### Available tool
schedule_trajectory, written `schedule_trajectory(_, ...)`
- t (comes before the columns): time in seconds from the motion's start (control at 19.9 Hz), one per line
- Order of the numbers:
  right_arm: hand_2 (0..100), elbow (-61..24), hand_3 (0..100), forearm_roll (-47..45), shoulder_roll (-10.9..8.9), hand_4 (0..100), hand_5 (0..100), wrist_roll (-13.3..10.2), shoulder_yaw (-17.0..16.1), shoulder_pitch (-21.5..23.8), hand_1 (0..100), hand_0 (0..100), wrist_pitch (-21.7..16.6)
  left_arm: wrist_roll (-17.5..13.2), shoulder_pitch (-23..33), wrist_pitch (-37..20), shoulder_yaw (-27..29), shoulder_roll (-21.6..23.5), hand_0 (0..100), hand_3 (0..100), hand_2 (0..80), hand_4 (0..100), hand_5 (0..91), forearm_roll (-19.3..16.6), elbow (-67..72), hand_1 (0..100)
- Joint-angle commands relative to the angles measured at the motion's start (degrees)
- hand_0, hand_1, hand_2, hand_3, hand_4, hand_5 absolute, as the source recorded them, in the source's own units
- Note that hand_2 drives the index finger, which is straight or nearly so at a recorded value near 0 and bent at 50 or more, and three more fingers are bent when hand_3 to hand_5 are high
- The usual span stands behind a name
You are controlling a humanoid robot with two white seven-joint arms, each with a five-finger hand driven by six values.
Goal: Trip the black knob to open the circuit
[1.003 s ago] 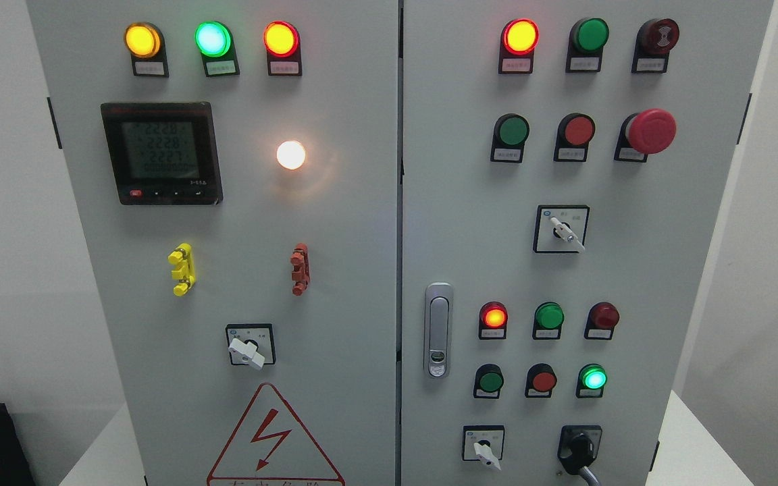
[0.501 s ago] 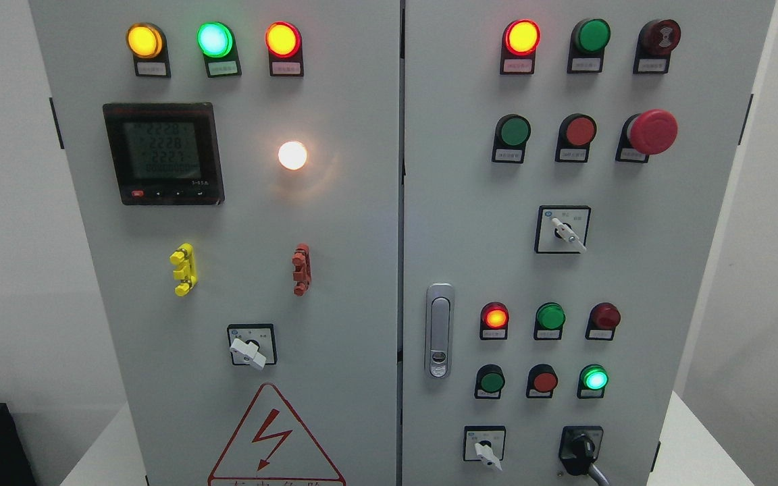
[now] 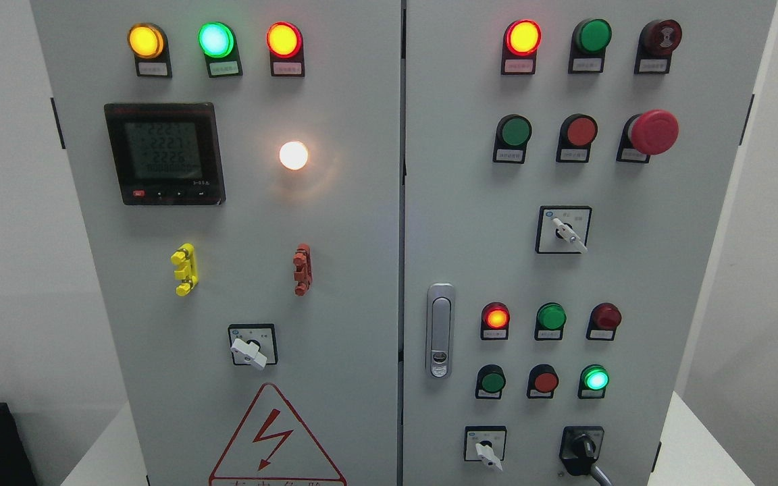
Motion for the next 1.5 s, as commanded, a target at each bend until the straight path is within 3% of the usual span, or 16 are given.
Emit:
schedule_trajectory(0.0, 5, -0.14, 100, 0.01, 0.96, 96, 95, -0.09, 0.9, 0.18, 2, 0, 0.05, 0.0, 0.0, -0.02, 0.0, -0.01, 12, 0, 0.0, 0, 0.0, 0.0, -1.43, 39)
schedule_trajectory(0.5, 3, -2.24, 100, -0.08, 0.79, 90, 82, -0.27, 0.02, 2.38, 2, 0, -0.66, 0.0, 0.0, -0.02, 0.0, -0.01, 12, 0, 0.0, 0, 0.0, 0.0, -1.43, 39)
schedule_trajectory(0.65, 3, -3.38, 100, -0.08, 0.79, 87, 74, -0.27, -0.33, 3.34, 2, 0, -0.66, 0.0, 0.0, -0.02, 0.0, -0.01, 12, 0, 0.0, 0, 0.0, 0.0, -1.43, 39)
schedule_trajectory(0.75, 2, -4.35, 92, -0.08, 0.79, 77, 62, -0.27, -0.42, 4.48, 2, 0, -0.74, 0.0, 0.0, -0.02, 0.0, -0.01, 12, 0, 0.0, 0, 0.0, 0.0, -1.52, 39)
schedule_trajectory(0.8, 2, -4.79, 91, -0.08, 0.79, 76, 61, -0.18, -0.51, 4.92, 2, 0, -0.74, 0.0, 0.0, -0.02, 0.0, -0.01, 12, 0, 0.0, 0, 0.0, 0.0, -1.52, 39)
schedule_trajectory(0.9, 1, -5.32, 75, -0.08, 0.87, 57, 44, -0.09, -0.77, 5.98, 2, 0, -1.09, 0.0, 0.0, -0.02, 0.0, -0.01, 12, 0, 0.0, 0, 0.0, 0.0, -1.43, 39)
schedule_trajectory(0.95, 1, -5.58, 71, -0.08, 0.87, 53, 41, -0.09, -0.77, 6.51, 2, 0, -1.36, 0.0, 0.0, 0.07, 0.0, -0.01, 12, 0, 0.0, 0, 0.0, 0.0, -1.43, 39)
schedule_trajectory(1.05, 1, -6.37, 47, -0.08, 0.87, 37, 33, -0.09, -0.86, 7.47, 2, 0, -1.62, 0.0, 0.0, -0.02, 0.0, -0.01, 12, 0, 0.0, 0, 0.0, 0.0, -1.43, 39)
schedule_trajectory(1.1, 1, -6.9, 45, -0.08, 0.87, 35, 31, -0.09, -1.03, 8.17, 2, 0, -1.71, 0.0, 0.0, -0.02, 0.0, -0.01, 12, 0, 0.0, 0, 0.0, 0.0, -1.43, 39)
schedule_trajectory(1.2, 1, -7.87, 28, -0.08, 0.96, 19, 18, 0.17, -1.3, 9.58, 1, 0, -1.8, 0.0, 0.0, -0.02, 0.0, -0.01, 12, 0, 0.0, 0, 0.0, 0.0, -1.43, 39)
schedule_trajectory(1.35, 0, -9.45, 11, -0.08, 0.79, 3, 3, 0.35, -1.56, 11.95, 0, 0, -1.97, 0.0, 0.0, -0.02, 0.0, -0.01, 12, 0, 0.0, 0, 0.0, 0.0, -1.43, 39)
schedule_trajectory(1.45, 0, -10.24, 6, -0.08, 0.79, 0, 0, 0.44, -1.56, 13.45, 0, 0, -2.5, 0.0, 0.0, -0.02, 0.0, -0.01, 12, 0, 0.0, 0, 0.0, 0.0, -1.43, 39)
